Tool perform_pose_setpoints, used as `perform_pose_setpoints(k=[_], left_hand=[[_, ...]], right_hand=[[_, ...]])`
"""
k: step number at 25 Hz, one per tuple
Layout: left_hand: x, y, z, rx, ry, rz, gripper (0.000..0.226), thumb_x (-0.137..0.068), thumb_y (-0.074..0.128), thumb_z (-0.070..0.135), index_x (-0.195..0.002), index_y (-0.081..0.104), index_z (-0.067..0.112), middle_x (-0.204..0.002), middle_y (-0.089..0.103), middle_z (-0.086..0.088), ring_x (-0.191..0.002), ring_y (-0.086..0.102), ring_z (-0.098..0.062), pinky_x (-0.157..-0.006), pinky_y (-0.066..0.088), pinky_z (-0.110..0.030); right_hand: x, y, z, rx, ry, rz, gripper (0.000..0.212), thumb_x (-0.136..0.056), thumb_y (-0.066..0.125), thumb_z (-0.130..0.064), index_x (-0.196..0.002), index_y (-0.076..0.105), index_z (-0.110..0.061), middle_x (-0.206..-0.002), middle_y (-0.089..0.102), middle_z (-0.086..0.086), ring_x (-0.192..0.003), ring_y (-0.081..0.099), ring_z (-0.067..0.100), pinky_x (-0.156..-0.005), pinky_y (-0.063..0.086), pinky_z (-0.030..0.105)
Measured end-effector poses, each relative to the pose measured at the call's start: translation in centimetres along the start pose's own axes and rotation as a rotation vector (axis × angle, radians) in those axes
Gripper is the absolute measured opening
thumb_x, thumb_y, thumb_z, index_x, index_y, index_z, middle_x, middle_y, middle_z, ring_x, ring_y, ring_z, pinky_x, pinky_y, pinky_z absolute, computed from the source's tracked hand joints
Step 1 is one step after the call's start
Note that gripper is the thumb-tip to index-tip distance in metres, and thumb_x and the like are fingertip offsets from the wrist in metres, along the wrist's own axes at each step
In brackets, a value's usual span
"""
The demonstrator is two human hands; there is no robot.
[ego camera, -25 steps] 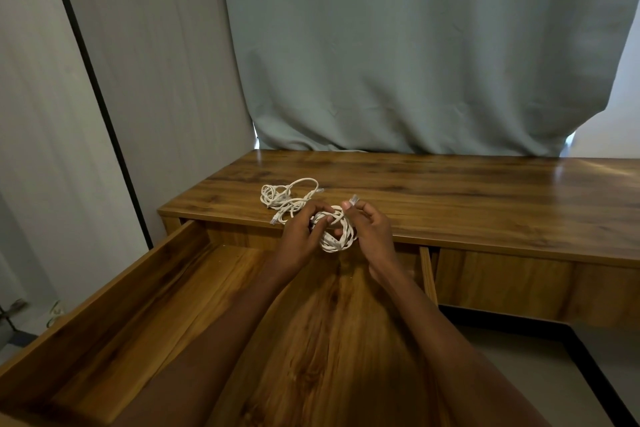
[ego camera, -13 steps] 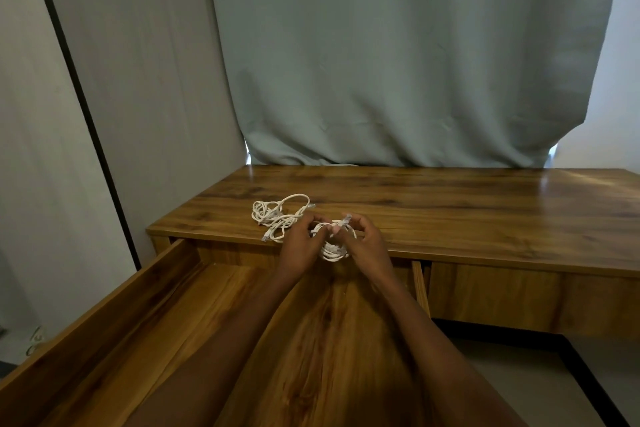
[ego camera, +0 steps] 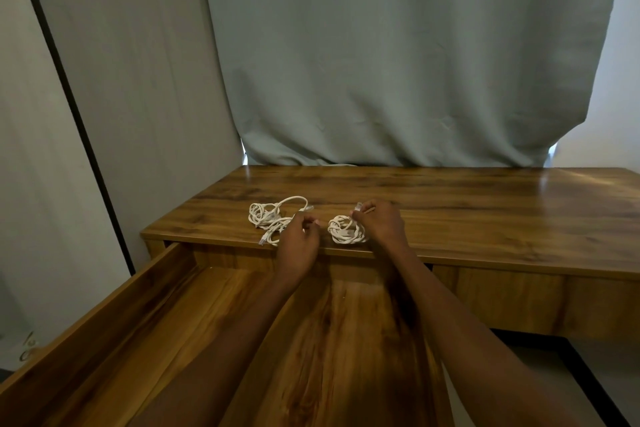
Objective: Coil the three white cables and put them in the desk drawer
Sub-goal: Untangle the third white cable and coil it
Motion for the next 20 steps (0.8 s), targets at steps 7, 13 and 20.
perform_pose_setpoints(k=[7, 13, 20], left_hand=[[-0.6, -1.9, -1.5, -0.046, 0.029, -0.023, 0.011, -0.098, 0.056, 0.022, -0.097, 0.066, 0.021, -0.094, 0.070, 0.010, -0.081, 0.065, -0.011, -0.074, 0.055, -0.039], [-0.3, -2.5, -2.1, -0.054, -0.002, -0.026, 0.013, -0.098, 0.054, 0.021, -0.096, 0.067, 0.021, -0.085, 0.071, 0.008, -0.081, 0.065, -0.007, -0.072, 0.052, -0.034], [-0.8, -6.6, -2.6, -0.008, -0.085, 0.161, 0.013, -0.099, 0.053, 0.021, -0.099, 0.066, 0.022, -0.084, 0.071, 0.005, -0.075, 0.068, -0.013, -0.062, 0.055, -0.036]], right_hand=[[-1.9, 1.3, 1.4, 0.132, 0.086, 0.087, 0.024, -0.087, 0.066, -0.055, -0.091, 0.065, -0.031, -0.101, 0.072, -0.002, -0.096, 0.068, 0.026, -0.074, 0.044, 0.032], [-1.6, 1.4, 2.0, 0.161, 0.043, 0.063, 0.030, -0.084, 0.070, -0.053, -0.104, 0.065, -0.032, -0.117, 0.068, -0.001, -0.104, 0.064, 0.023, -0.082, 0.052, 0.037], [4.0, 3.1, -4.3, -0.042, -0.329, -0.073, 0.023, -0.097, 0.062, -0.035, -0.118, 0.063, -0.027, -0.095, 0.067, -0.013, -0.073, 0.060, 0.002, -0.064, 0.041, 0.024]])
Point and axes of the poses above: each hand's wrist, its own x-axis away from the middle knuckle, its own y-axis out of the palm, z = x × y, the point moved 2 cm from there along -x, towards the middle knuckle
